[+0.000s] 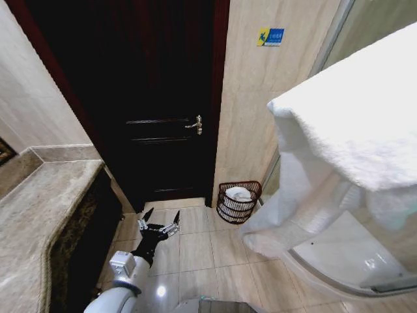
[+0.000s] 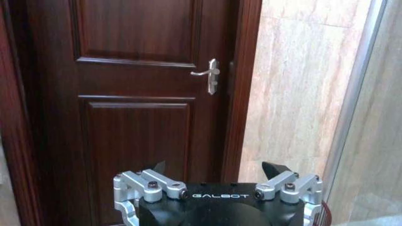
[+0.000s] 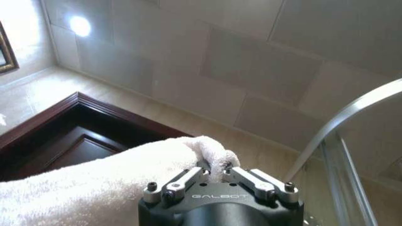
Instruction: Discard the used towel into the hamper.
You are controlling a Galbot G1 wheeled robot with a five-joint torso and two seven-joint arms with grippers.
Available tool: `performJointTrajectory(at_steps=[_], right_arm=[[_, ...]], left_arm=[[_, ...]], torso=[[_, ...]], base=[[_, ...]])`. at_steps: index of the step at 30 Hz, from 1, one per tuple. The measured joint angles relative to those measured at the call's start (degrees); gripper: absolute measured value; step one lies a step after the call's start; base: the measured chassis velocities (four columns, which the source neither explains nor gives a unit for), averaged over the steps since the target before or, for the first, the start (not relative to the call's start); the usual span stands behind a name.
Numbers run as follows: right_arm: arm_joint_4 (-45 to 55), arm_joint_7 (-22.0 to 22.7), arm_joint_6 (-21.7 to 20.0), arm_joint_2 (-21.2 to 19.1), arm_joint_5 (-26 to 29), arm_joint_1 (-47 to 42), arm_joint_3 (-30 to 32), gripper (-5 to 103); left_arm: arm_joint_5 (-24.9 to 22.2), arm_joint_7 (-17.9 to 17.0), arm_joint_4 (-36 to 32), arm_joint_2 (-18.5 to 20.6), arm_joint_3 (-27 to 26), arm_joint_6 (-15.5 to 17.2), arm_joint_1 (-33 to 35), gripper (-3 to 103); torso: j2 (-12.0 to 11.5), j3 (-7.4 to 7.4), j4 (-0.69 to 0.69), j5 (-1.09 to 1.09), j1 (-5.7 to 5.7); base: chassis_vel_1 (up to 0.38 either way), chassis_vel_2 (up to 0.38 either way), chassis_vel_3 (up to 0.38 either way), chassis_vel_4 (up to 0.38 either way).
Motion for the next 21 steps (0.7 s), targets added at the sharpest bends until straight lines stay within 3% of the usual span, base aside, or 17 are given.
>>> performJointTrajectory(at_steps=[21], right_arm=[[-0.9,-0.5,3.0,1.2,1.8,1.3,-1.2,7]], left_arm=[[0.0,0.0,0.0,0.0,0.0,0.0,0.0,100]], torso=[[0.0,0.0,0.03,0.0,0.01]], base=[[0.051,0.06,0.059,0.053]])
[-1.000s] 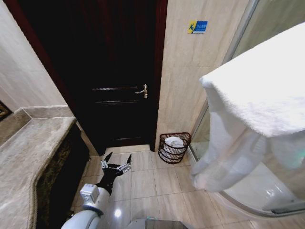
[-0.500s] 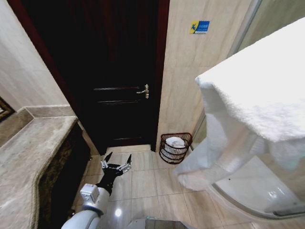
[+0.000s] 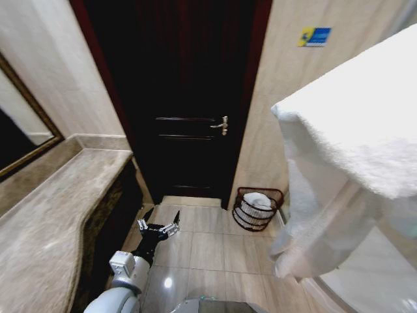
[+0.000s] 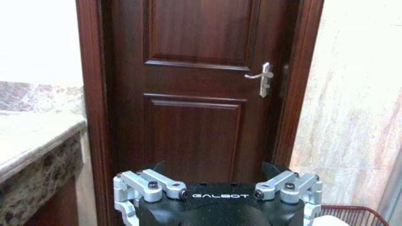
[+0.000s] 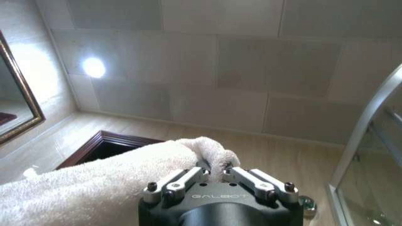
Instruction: Discard the used towel into the hamper.
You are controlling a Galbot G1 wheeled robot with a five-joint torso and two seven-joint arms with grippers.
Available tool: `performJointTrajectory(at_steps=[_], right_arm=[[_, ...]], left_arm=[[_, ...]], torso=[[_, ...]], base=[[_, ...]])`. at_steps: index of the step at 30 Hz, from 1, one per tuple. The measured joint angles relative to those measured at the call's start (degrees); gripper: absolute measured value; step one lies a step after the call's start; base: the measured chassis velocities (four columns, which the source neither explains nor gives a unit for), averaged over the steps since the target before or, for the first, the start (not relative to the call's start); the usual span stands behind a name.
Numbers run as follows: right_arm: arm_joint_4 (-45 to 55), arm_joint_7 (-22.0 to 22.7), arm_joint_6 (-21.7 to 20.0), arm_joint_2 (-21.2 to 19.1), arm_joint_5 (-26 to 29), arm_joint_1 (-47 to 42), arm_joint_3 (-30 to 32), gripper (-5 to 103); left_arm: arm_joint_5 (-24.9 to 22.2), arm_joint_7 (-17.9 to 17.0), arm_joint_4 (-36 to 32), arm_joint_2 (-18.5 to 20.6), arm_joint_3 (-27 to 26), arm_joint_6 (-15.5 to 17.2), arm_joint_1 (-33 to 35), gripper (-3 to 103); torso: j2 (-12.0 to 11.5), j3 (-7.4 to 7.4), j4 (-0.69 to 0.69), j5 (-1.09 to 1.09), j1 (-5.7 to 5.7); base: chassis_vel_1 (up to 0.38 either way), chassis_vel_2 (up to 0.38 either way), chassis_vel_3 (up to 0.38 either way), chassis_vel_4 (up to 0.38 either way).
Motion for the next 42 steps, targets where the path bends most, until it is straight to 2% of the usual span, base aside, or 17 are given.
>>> performJointTrajectory(at_steps=[5,11,20,34,42], right_arm=[[-0.6,-0.2,0.3,1.3,-1.5,-0.2,-0.5,7],[-0.6,0.0,0.6,3.1,-4.1,-0.5,-2.3,7],[0.1,2.3,0.6,2.9,-4.9,-1.0,-3.3,7],[0.0,2.8,1.3,2.5,-5.0,-2.0,-2.0,7],[0.8,2.9,0.3,3.6,-4.9,-2.5,-1.2,7]], left_arm=[[0.0,0.0,0.0,0.0,0.0,0.0,0.0,100],[0.0,0.0,0.0,0.0,0.0,0.0,0.0,100],[0.0,0.0,0.0,0.0,0.0,0.0,0.0,100],[0.0,0.0,0.0,0.0,0.0,0.0,0.0,100],[0.0,0.0,0.0,0.0,0.0,0.0,0.0,100]], torso=[[0.0,0.0,-0.06,0.01,-0.01],[0.0,0.0,-0.03,0.0,-0.01],[0.0,0.0,-0.02,-0.01,-0.01],[0.0,0.0,-0.02,0.0,-0.01],[0.0,0.0,-0.03,0.0,-0.01]], base=[[0.006,0.007,0.013,0.004],[0.0,0.0,0.0,0.0],[0.0,0.0,0.0,0.0],[-0.002,-0.001,-0.003,-0.004],[0.0,0.0,0.0,0.0]])
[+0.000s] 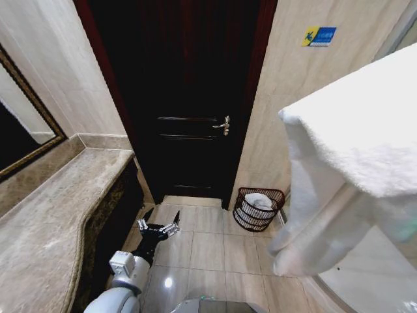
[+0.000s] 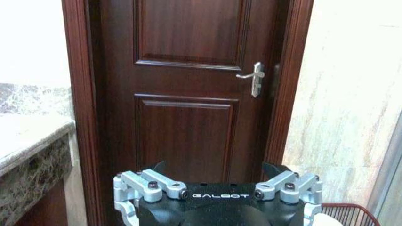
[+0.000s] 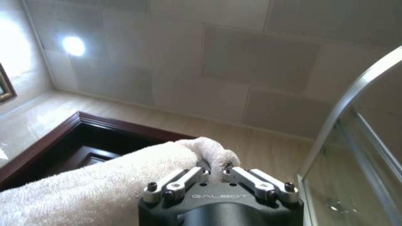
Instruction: Discard the used towel into the hamper.
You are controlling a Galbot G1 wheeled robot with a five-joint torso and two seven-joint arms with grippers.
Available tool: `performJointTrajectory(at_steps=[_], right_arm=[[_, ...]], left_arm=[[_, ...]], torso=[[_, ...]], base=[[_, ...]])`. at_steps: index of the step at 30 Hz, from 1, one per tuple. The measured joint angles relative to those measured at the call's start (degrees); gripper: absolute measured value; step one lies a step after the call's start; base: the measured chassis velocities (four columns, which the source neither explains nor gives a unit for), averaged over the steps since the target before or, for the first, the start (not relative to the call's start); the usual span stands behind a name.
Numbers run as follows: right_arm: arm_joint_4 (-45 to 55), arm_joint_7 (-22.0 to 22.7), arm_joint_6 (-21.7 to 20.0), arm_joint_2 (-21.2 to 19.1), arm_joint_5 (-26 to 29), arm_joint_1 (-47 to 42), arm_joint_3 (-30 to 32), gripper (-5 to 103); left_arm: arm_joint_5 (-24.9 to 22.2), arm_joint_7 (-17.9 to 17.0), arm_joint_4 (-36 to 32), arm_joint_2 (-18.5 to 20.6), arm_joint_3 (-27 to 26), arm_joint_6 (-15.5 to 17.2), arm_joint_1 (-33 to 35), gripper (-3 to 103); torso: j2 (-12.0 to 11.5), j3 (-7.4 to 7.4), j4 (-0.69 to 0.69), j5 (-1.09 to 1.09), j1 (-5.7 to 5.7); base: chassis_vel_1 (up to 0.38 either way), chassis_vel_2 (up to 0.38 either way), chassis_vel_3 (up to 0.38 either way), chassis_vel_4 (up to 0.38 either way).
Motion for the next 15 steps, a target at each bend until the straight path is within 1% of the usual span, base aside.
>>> performJointTrajectory(at_steps=[15], right_arm=[[0.1,1.5,-1.1,0.2,0.1,-1.4,1.8,7]], left_arm=[[0.0,0.0,0.0,0.0,0.0,0.0,0.0,100]], torso=[[0.0,0.0,0.0,0.0,-0.01]], base=[[0.0,0.0,0.0,0.0]])
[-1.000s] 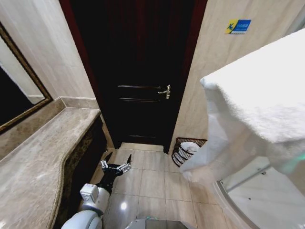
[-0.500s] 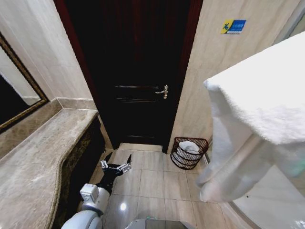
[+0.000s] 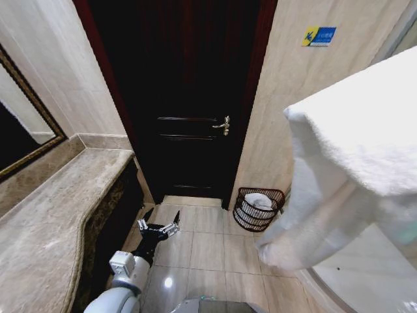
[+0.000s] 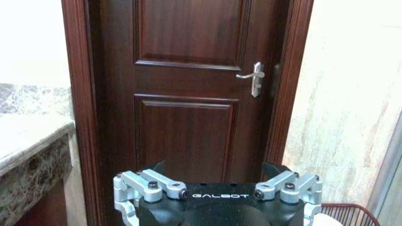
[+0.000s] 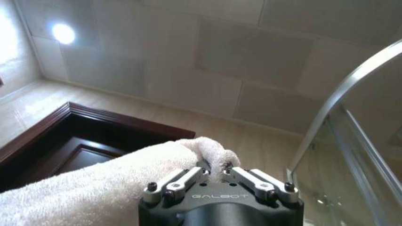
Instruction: Discard the used towel into the hamper.
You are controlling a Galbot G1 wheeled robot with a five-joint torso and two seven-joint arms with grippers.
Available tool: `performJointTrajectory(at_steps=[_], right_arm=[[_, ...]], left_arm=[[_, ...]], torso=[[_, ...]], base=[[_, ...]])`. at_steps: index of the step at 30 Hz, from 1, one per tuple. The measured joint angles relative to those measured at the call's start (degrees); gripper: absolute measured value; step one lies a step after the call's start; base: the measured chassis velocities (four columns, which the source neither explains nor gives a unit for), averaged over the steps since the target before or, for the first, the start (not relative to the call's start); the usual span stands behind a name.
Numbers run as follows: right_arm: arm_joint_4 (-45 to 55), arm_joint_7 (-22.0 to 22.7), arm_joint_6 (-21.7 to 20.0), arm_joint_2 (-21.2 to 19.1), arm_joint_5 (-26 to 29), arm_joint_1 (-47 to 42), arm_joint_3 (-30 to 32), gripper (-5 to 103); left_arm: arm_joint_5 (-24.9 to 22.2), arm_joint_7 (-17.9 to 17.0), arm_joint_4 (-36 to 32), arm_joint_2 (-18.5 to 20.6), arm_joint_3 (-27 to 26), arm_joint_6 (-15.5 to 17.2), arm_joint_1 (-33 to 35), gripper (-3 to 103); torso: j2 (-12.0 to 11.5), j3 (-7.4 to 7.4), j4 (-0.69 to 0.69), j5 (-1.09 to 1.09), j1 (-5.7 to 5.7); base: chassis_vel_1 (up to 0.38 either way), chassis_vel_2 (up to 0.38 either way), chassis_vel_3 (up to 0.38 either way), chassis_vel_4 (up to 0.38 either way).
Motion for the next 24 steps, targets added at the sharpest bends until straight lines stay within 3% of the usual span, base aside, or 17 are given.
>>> performJointTrajectory(at_steps=[24], right_arm=[[0.1,0.7,-0.3,-0.7,0.9,-0.3,1.4,7]], left_arm=[[0.0,0.0,0.0,0.0,0.0,0.0,0.0,100]], torso=[[0.0,0.0,0.0,0.0,0.01]], base=[[-0.077,0.072,0.074,-0.077]])
